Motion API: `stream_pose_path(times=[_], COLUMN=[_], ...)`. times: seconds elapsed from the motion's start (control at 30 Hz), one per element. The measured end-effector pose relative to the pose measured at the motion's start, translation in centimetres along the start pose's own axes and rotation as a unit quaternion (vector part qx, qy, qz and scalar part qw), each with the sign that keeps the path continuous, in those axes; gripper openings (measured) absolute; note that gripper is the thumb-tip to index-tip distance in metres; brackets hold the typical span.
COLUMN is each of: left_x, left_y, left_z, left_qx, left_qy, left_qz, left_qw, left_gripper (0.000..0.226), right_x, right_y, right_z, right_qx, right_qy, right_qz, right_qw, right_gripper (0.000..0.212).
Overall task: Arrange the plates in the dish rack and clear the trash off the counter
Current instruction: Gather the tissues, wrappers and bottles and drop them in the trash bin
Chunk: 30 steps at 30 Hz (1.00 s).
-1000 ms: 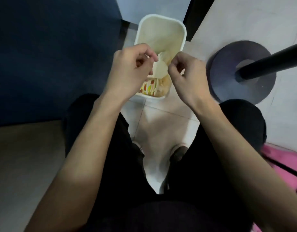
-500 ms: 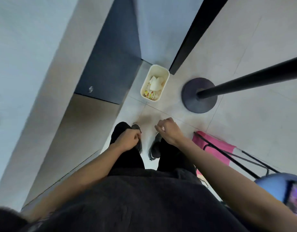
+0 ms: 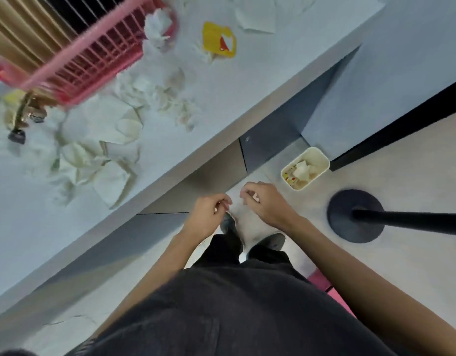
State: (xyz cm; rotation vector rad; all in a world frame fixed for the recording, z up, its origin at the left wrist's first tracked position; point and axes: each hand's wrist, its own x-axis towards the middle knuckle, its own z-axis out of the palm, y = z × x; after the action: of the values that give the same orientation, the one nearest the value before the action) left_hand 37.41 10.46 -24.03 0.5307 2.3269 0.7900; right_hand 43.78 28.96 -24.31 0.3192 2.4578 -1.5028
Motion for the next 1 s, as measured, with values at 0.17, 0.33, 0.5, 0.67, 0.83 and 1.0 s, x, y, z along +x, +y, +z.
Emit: stream_pose_path(times=[0.17,0.33,0.5,0.67,0.83,1.0], left_x=[-4.2,-9.4,-14.1,-15.2,-13.1,-11.8], left_y=[-0.5,-4.1,-10.9,-20.0,-28.6,-30.1], left_z=[-6.3,-12.8,-19.8,-27.7,-31.8,-33.3], left_qx=[-0.118,-0.169,-0.190,-0.197,-0.282,-0.348], left_qy=[0.158,0.252,0.321,0.368,0.444,0.459], left_qz=[-0.023,-0.047,-0.049,-0.059,-0.144,-0.151], left_qw=[0.980,0.952,0.927,0.907,0.838,0.803], left_gripper=[0.033,0.030,0.034,0.033,0.031,0.024], right_x=[3.1,6.1,9.5,13.0,17.5,20.0], right_y=[-8.6,-16.6,-23.4,-29.9,-34.5,-36.8], right_z=[1.3,5.9,13.1,20.2,24.0,27.1], right_qx=[0.069,0.093,0.129,0.121,0.093,-0.029], right_qy=[-0.032,-0.107,-0.132,-0.118,-0.083,-0.070], right_qz=[-0.046,-0.110,-0.121,-0.142,-0.152,-0.182], right_qw=[0.996,0.984,0.975,0.975,0.981,0.980], right_gripper=[0.016,0.019,0.019,0.019,0.021,0.017])
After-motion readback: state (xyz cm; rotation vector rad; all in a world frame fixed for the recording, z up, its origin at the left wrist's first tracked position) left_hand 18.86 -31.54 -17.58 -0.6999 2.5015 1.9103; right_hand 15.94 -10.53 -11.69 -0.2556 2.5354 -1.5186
